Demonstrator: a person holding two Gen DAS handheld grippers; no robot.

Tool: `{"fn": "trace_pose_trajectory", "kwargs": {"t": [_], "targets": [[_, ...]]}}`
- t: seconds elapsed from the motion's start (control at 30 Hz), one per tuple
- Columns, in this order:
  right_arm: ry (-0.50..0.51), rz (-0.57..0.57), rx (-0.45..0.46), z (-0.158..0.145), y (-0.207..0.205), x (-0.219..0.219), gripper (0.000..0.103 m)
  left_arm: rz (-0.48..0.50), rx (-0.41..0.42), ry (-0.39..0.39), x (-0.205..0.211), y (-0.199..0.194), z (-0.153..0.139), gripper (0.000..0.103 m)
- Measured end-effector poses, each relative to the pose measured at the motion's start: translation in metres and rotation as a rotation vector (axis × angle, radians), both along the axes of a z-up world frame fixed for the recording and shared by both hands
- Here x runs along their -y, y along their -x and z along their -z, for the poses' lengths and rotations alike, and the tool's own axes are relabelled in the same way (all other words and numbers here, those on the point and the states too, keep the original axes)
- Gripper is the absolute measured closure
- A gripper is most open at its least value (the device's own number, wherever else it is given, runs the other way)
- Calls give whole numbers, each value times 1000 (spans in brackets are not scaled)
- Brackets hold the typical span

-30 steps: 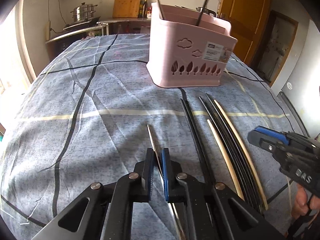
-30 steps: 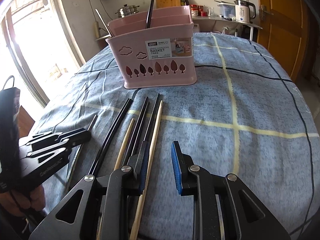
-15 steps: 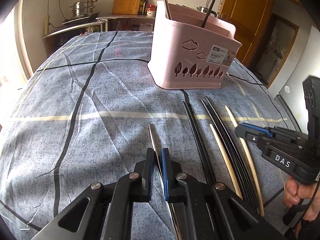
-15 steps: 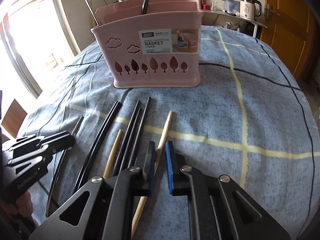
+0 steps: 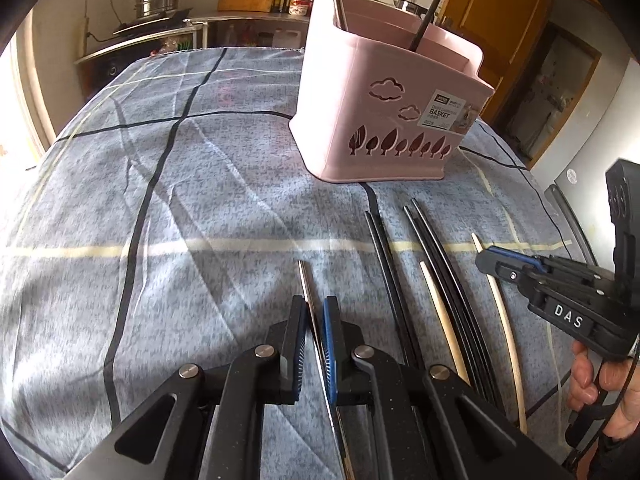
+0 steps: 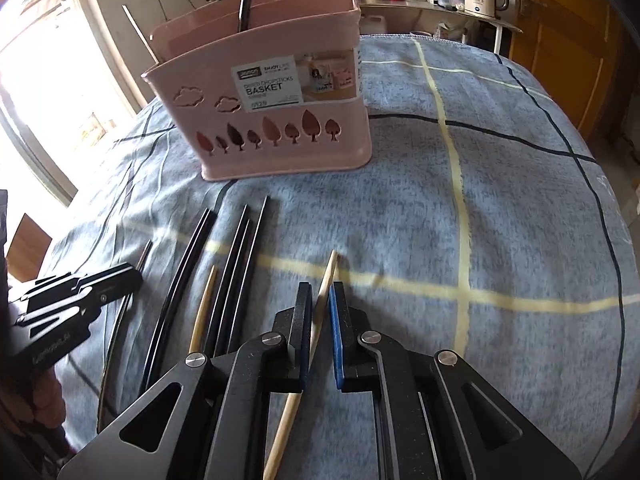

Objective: Organize utensils
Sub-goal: 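Close the right gripper on a wooden chopstick while the left gripper closes on a silver chopstick, then lift both held chopsticks and lower them into the pink basket compartments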

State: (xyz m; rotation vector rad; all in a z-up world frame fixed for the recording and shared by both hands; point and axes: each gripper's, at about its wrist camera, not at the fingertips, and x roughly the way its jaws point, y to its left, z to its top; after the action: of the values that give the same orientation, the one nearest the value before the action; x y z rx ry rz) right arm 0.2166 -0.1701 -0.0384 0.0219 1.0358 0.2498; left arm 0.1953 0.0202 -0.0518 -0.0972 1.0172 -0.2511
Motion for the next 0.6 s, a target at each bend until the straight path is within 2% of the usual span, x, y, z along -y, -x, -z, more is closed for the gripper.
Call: {"fn": "trace_pose_trajectory", "kwargs": {"t": [0.33, 0.47, 0.6], "targets": [[-3, -4, -26, 1, -10, -2, 97, 39, 14, -97, 16, -12, -1, 98], [-25, -11, -18, -4, -7, -1, 97, 36, -2, -70, 14, -15, -6, 99], [-39, -20, 10, -17, -2, -1, 98, 40, 29, -62, 12, -12, -23, 99]]}}
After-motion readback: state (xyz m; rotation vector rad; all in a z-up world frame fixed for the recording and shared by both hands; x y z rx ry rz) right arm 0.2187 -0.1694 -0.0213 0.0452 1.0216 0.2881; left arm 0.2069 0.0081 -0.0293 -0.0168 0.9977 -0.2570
